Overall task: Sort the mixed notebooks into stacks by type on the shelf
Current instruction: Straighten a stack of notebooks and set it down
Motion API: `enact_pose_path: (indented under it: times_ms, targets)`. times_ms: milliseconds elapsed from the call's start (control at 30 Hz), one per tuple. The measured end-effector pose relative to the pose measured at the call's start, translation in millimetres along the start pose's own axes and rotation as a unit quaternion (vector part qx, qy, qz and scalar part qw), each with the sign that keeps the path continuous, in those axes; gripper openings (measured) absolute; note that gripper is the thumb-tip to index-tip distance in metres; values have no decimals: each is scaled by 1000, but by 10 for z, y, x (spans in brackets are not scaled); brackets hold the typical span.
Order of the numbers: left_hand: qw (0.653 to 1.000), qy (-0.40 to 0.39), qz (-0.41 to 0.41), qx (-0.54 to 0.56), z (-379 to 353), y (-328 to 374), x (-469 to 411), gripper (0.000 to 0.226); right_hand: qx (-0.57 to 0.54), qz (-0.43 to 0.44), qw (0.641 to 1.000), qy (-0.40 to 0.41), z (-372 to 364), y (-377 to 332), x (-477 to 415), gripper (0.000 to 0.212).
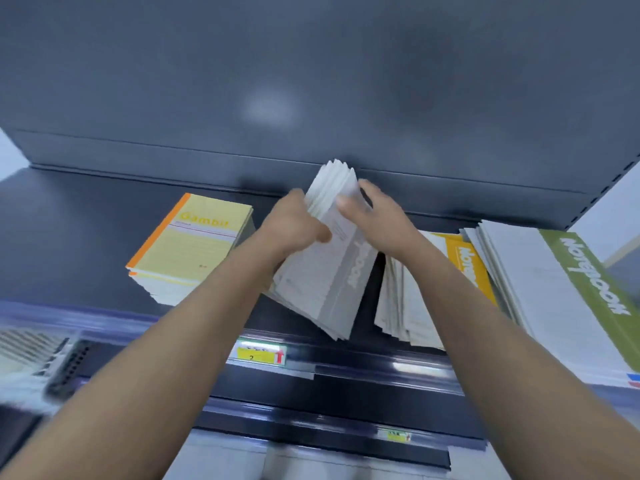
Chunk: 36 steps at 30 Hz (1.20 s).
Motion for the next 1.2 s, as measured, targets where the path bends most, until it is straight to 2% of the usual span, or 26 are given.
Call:
enact_pose_path:
  times_ms: [133, 200, 267, 333, 433, 567, 667, 767, 867, 1033, 1133, 1200]
  targets:
    - [976, 26, -65, -206, 211, 369, 140, 34, -170, -6, 985, -29, 111, -138, -167, 69]
    - [950, 30, -85, -300, 220, 482, 203, 31, -217, -12, 975, -38, 133, -162, -224, 57]
    - [932, 17, -80, -352, 160, 511, 247, 33, -266, -22, 962, -61, 85, -112, -249, 31]
    - [930, -7, -60, -361, 72, 482, 269, 36, -293, -39, 953, -69, 20, 8, -265, 17]
    - [931, -27, -52, -361, 18, 476, 305, 40, -299, -54, 951, -63, -15, 97, -283, 16]
    - [924, -32, -32, -380, 112, 416, 386, 54, -298, -42, 953, -34, 7, 68, -334, 5]
    - [923, 14, -14, -383, 257, 307, 514, 54, -286, -35, 957, -32, -18, 54, -376, 8]
    - [938, 74, -6, -339, 331, 184, 625, 55, -291, -30, 956, -32, -45, 27, -438, 10]
    - [937, 125, -29, -324, 317, 128, 649, 46, -295, -41, 953, -48, -94, 14, -465, 13]
    - [939, 140, -81, -305, 184, 213, 525, 33, -325, -74, 943, -18, 22, 66, -596, 14]
    - [937, 150, -95, -300, 118, 242, 447, 39, -328, -91, 940, -1, 119, 137, -655, 11]
    - [939, 140, -70, -307, 123, 174, 425, 50, -329, -102, 939, -10, 114, 162, -652, 11]
Point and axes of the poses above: each hand's wrist, its own x-axis away from the middle knuckle, its own z-axis out of the back of the hand, y = z × x, the point moved 5 cm from there along -x, towards the middle knuckle, and after that the axes turned 14 degrees about -z, right-handed, at the moved point
